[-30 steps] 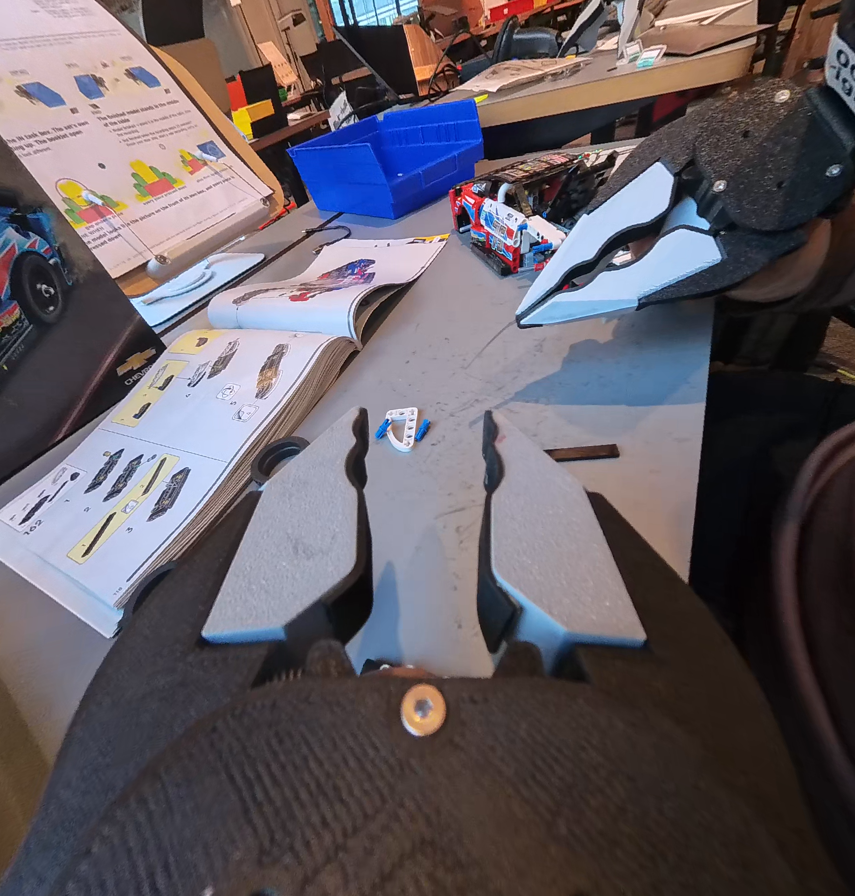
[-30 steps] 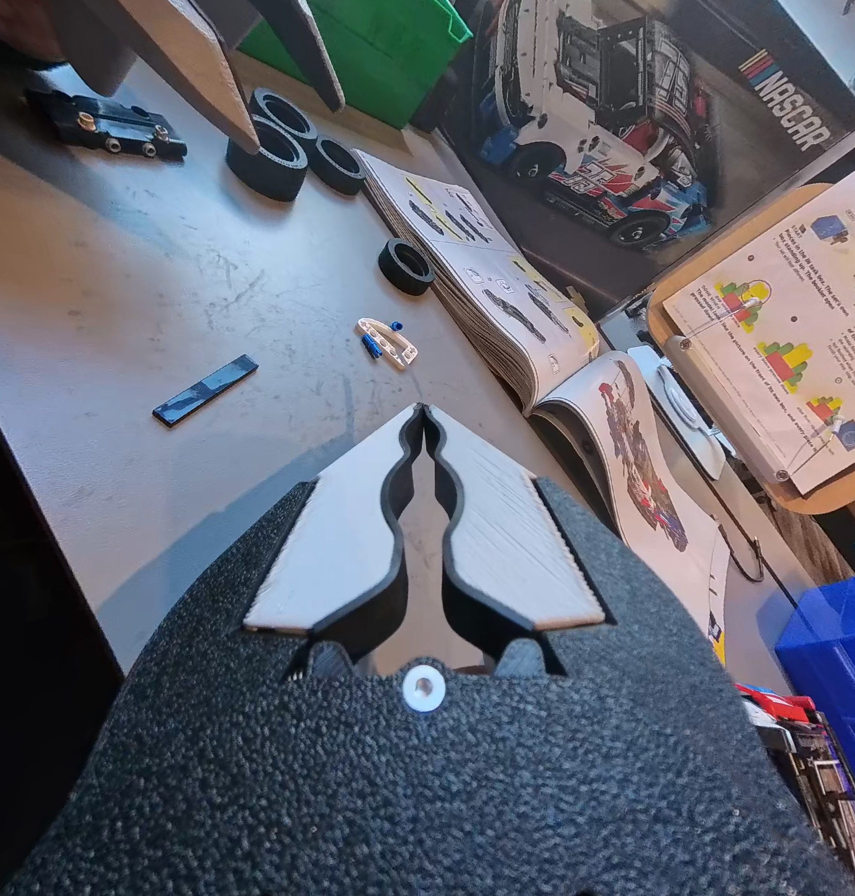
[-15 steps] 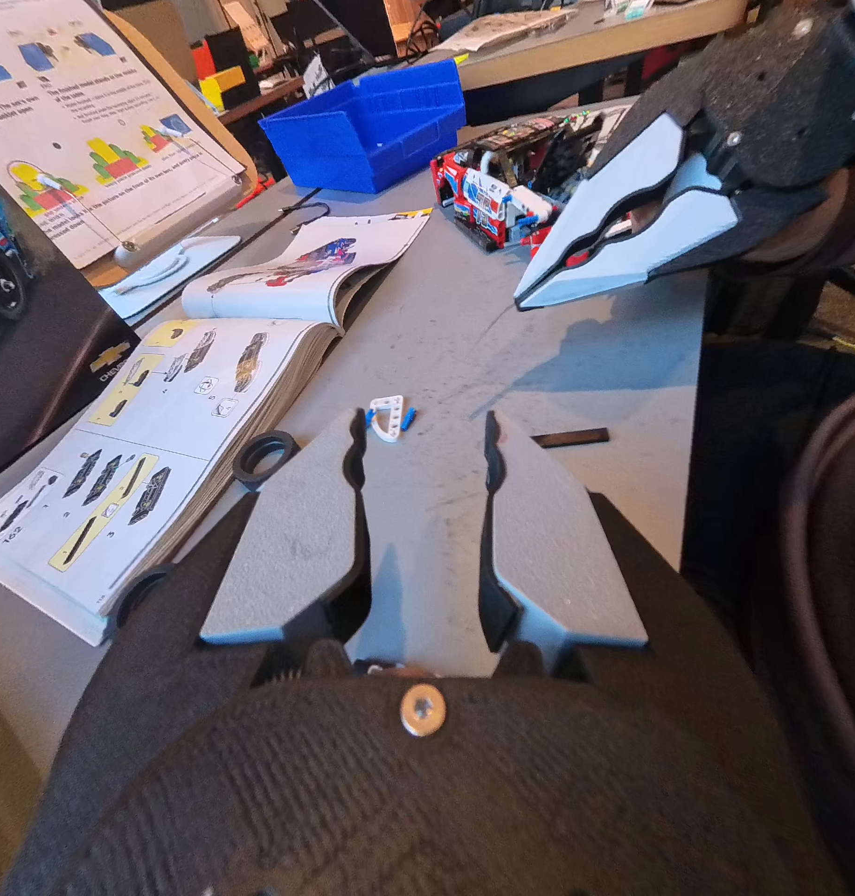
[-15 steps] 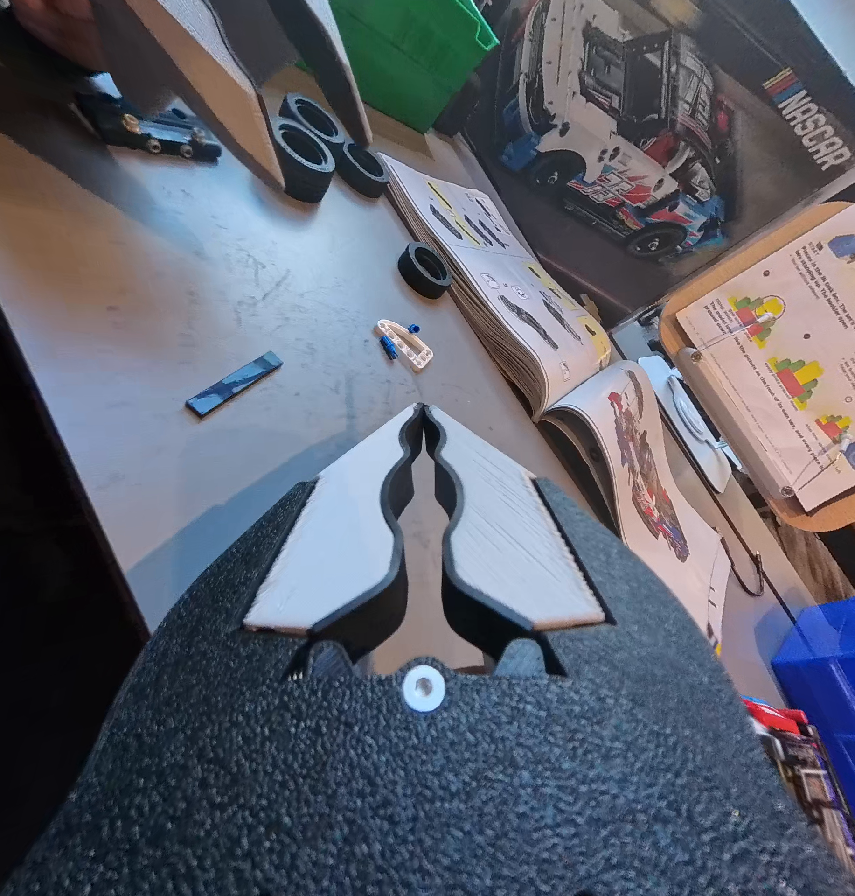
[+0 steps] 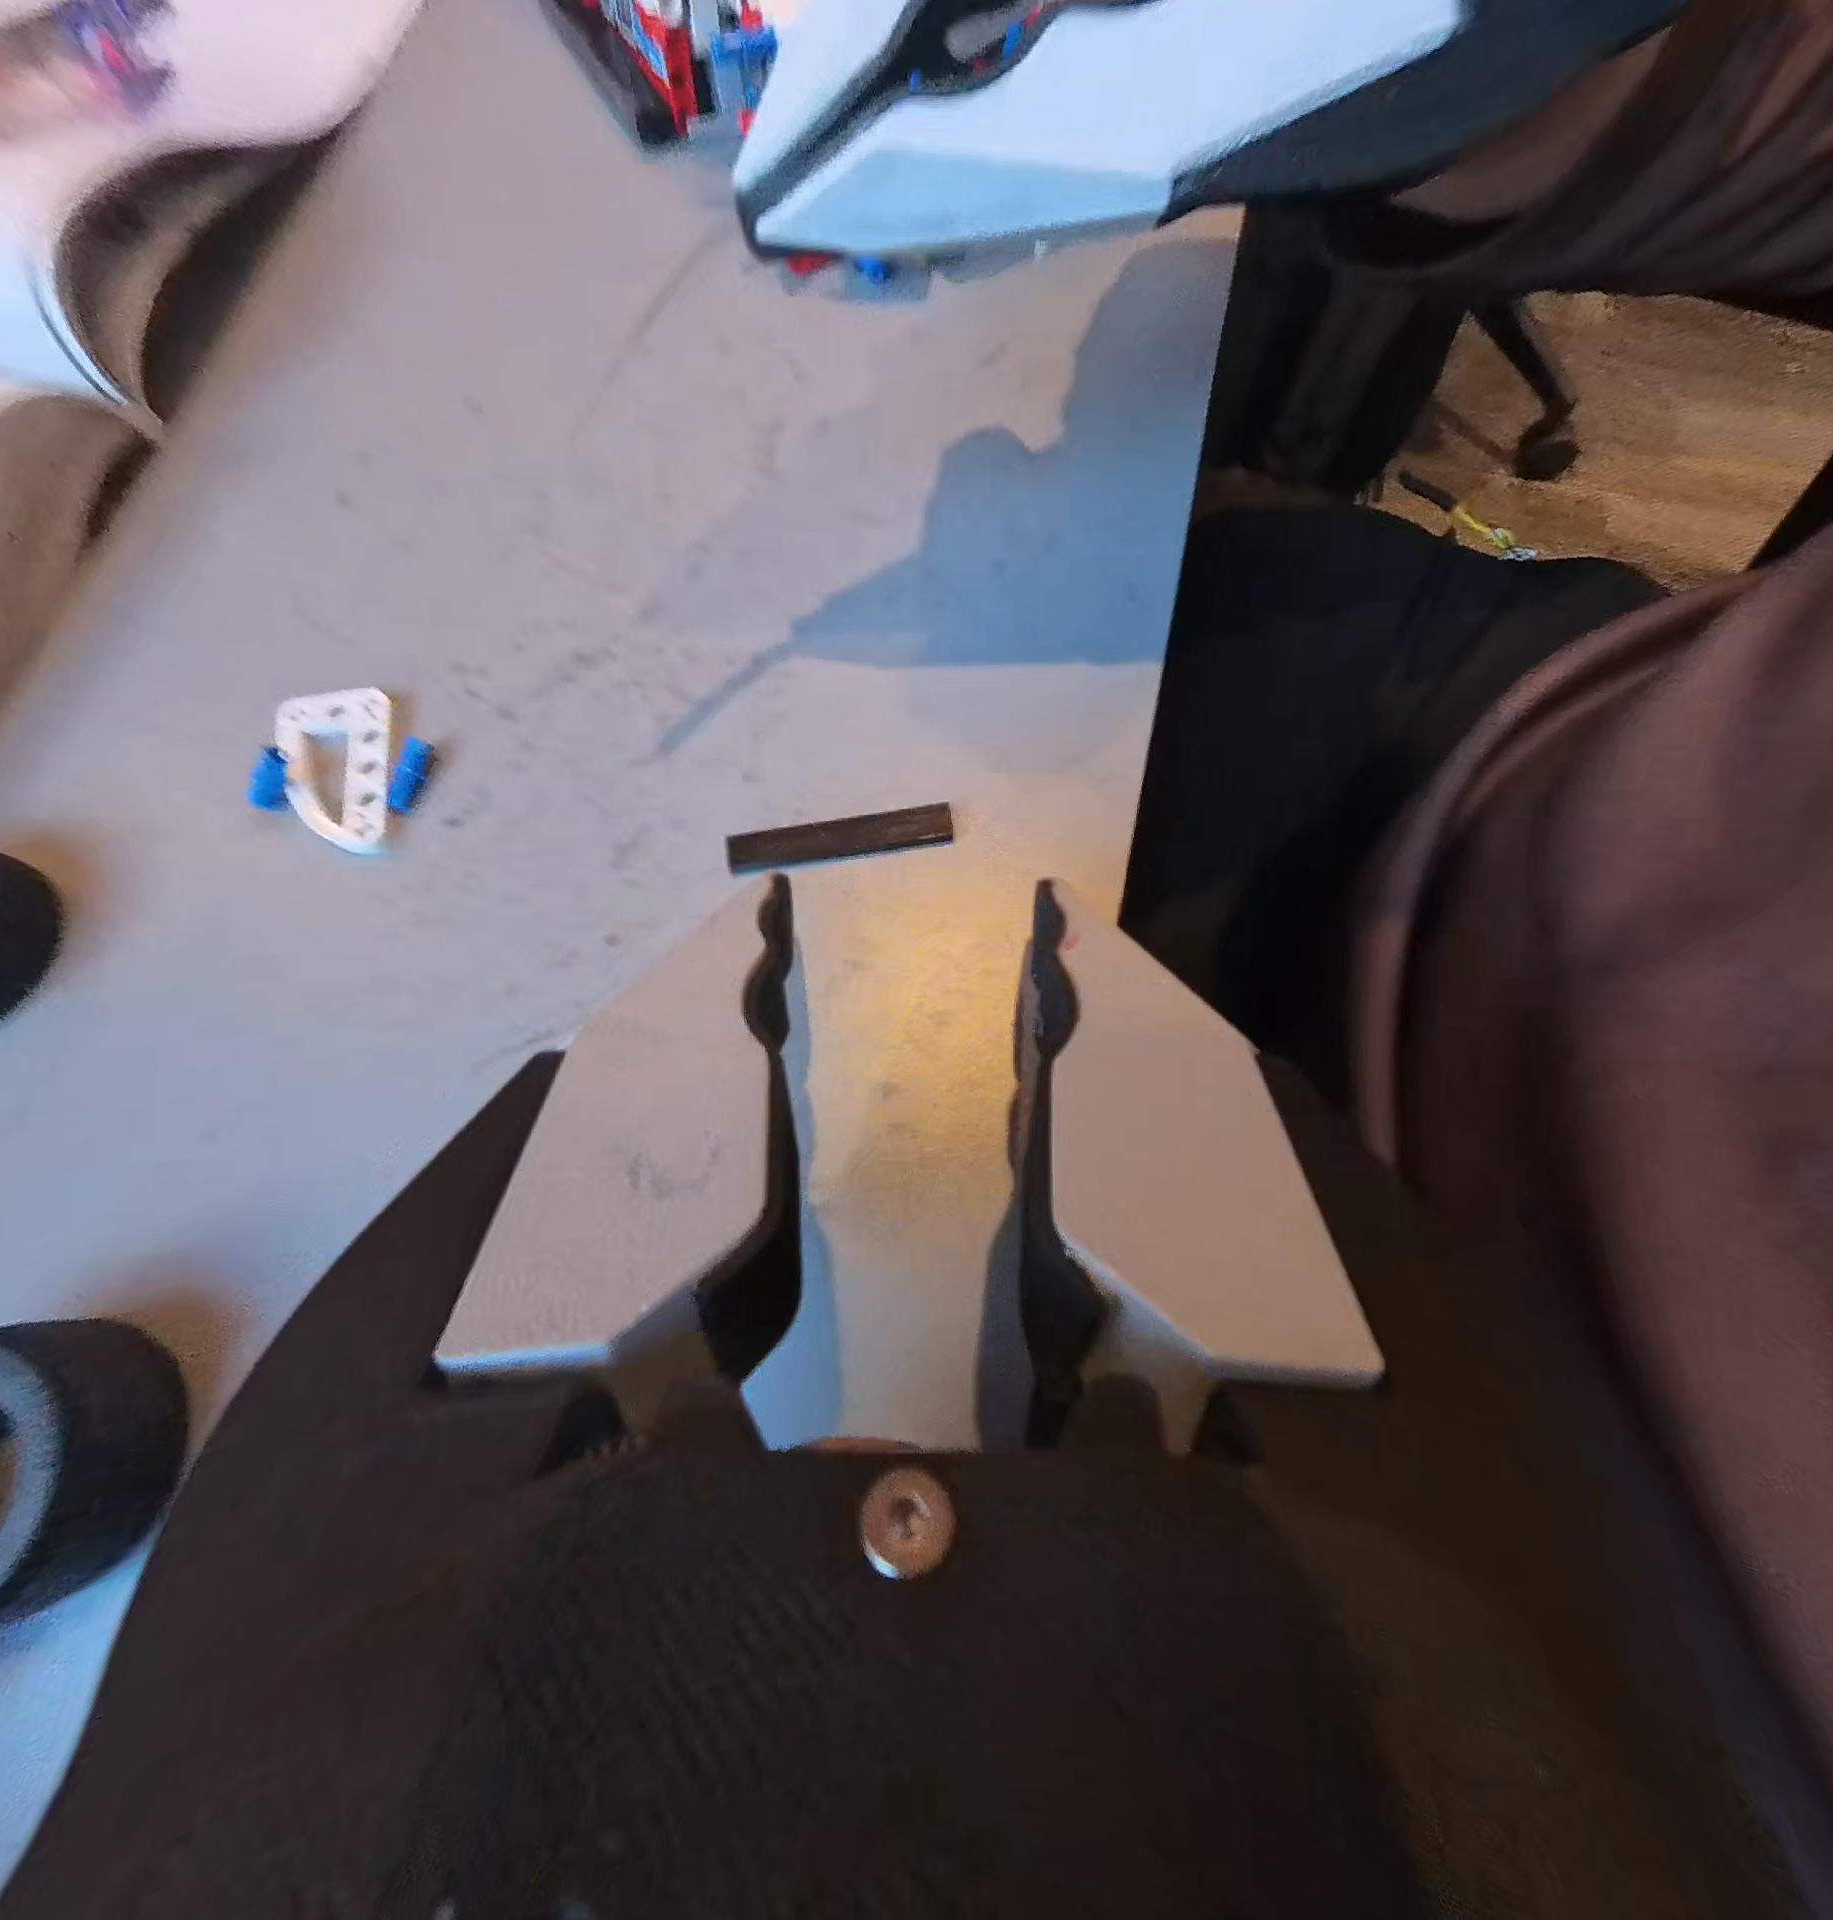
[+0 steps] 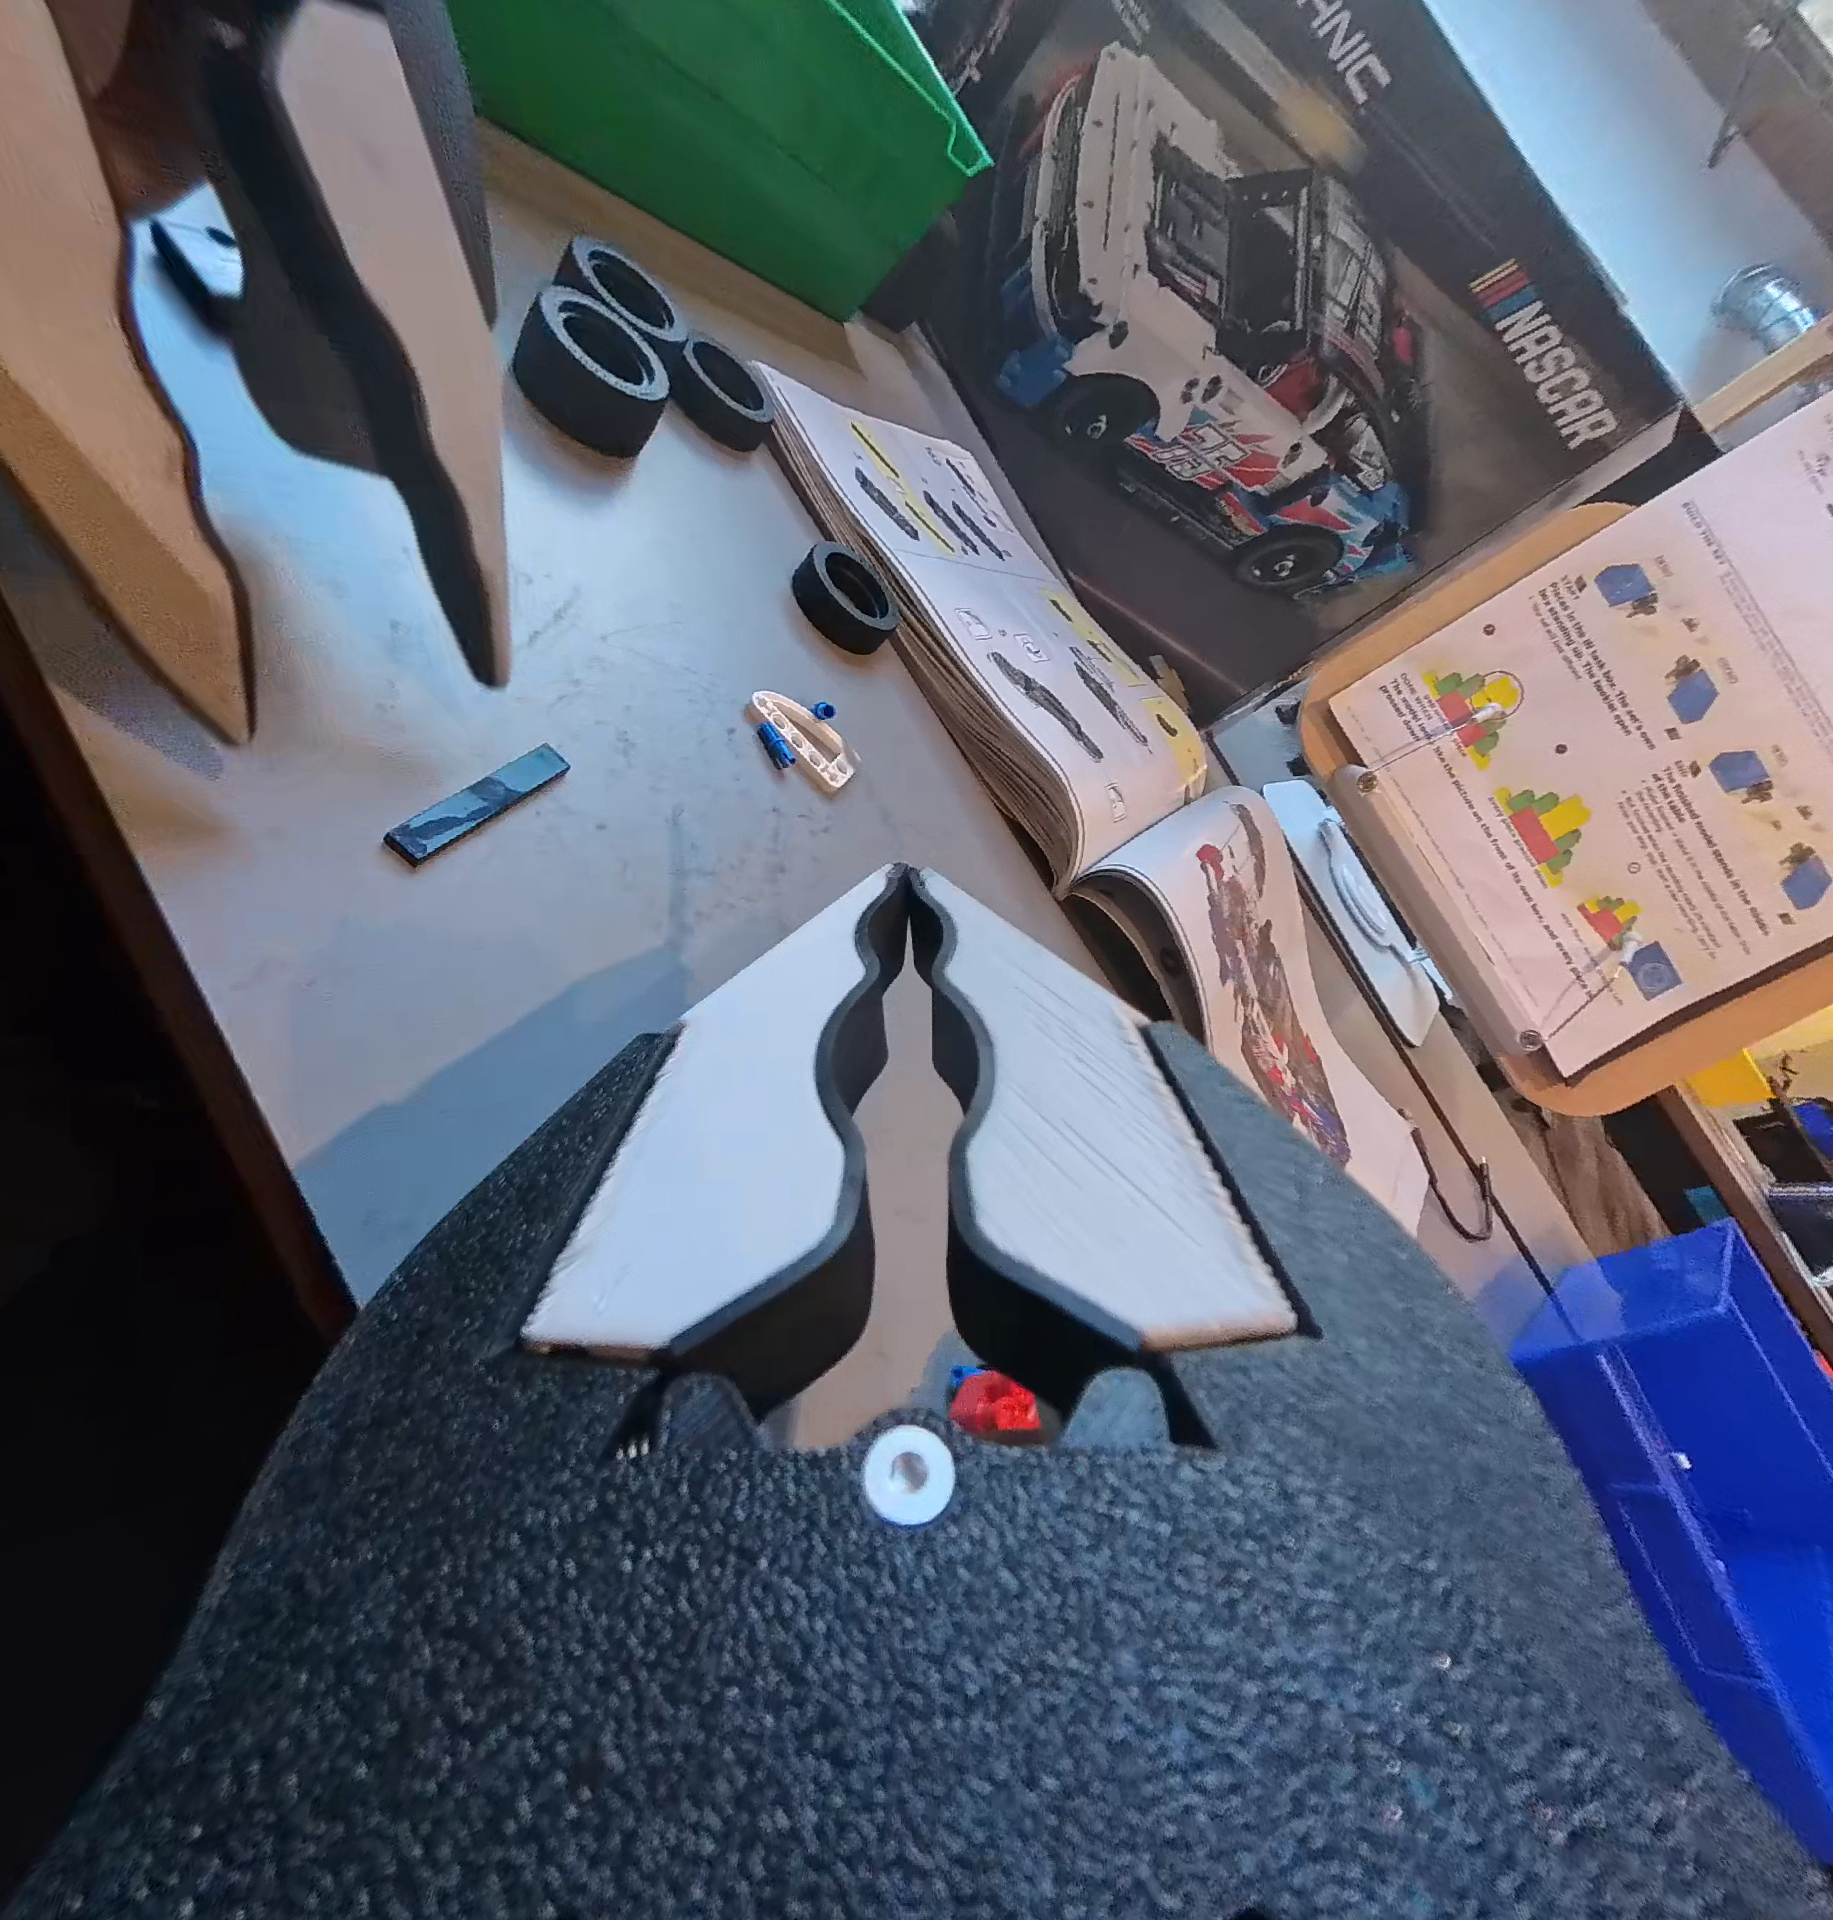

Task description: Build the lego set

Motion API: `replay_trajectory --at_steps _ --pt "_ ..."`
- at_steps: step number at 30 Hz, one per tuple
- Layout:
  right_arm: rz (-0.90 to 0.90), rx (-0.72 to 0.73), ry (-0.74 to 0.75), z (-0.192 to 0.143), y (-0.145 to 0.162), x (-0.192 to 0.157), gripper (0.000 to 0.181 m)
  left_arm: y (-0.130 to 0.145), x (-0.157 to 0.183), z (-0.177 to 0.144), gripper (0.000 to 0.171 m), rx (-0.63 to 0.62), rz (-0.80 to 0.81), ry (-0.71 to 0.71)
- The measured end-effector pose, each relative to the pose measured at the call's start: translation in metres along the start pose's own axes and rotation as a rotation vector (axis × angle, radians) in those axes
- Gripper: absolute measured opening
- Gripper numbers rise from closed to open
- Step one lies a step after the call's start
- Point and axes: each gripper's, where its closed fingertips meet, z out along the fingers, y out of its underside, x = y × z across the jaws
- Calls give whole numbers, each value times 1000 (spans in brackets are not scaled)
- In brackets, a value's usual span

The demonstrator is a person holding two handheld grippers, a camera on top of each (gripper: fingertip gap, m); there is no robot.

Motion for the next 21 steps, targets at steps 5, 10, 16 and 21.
replay_trajectory --at_steps 5,10,16,21 --pt "-11 10 13 -4 -3 3 0 3 5 8 44 -43 -61 20" --pt "-8 18 14 -5 -4 4 0 -1 14 18 44 -66 -89 86" --pt "-7 25 17 -5 -6 5 0 -11 19 29 42 -65 -90 140" --pt "-6 18 20 -7 -3 6 0 -17 14 21 40 -1 -56 103"
